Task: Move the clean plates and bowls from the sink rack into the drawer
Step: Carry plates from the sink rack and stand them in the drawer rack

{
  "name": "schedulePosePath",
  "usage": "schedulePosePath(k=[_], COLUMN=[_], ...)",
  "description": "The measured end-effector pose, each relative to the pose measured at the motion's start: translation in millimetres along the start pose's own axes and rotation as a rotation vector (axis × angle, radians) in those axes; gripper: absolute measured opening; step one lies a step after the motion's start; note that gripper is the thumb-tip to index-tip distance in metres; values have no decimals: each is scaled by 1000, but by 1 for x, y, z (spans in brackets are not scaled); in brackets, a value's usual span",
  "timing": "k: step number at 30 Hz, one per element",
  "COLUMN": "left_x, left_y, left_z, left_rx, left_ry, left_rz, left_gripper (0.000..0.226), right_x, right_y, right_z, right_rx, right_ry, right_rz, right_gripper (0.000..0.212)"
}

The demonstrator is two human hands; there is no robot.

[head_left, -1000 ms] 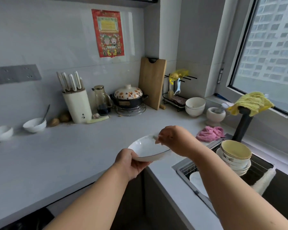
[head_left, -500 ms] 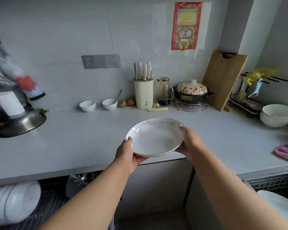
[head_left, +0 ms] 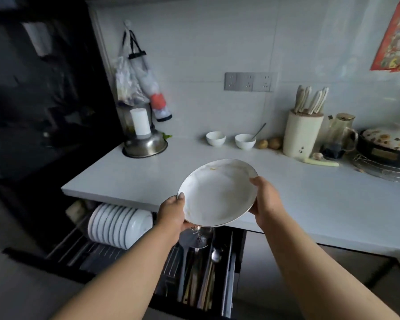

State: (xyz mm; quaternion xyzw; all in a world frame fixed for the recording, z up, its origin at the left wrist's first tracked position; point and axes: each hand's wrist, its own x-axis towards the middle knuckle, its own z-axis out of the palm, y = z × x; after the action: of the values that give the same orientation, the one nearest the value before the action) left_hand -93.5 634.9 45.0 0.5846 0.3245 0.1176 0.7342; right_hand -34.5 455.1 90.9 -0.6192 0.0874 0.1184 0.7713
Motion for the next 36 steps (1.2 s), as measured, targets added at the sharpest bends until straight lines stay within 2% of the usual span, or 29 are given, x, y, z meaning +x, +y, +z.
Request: schedulePosePath(k=[3,6,8,11,16,20,27,30,36], left_x=[13,21,30,46,68,79,87,92,114], left_y=[1,6,5,2,-2,-9,-23,-27,-27], left_z=[-48,-89,-118,-161,-223,-262,-309,-320,-339], left_rx=[94,193,311,529,823,927,1043,1039,1076], left_ry=[42,70,98,174,269,251,277,260,216], left_rz=[25,11,-14,-11,85,76,32,19,-18], left_gripper=[18,27,27,40,47,48,46,52,57], right_x=[0,1,2,7,16,22,39,55,92], right_y=[14,30,42,62,98,131,192,212,255], right_z=[47,92,121,158,206,227,248,255,276], right_rx=[-55,-117,-163,-233,-474,-668,-1070,-1132,-1121], right_ry=[-41,-90,-115,-124,-136,-150,-220,-249,-294], right_rz=[-3,-2,1,14,-13,-19,-79,-41,139], right_gripper=[15,16,17,18,23,26,44,56,48])
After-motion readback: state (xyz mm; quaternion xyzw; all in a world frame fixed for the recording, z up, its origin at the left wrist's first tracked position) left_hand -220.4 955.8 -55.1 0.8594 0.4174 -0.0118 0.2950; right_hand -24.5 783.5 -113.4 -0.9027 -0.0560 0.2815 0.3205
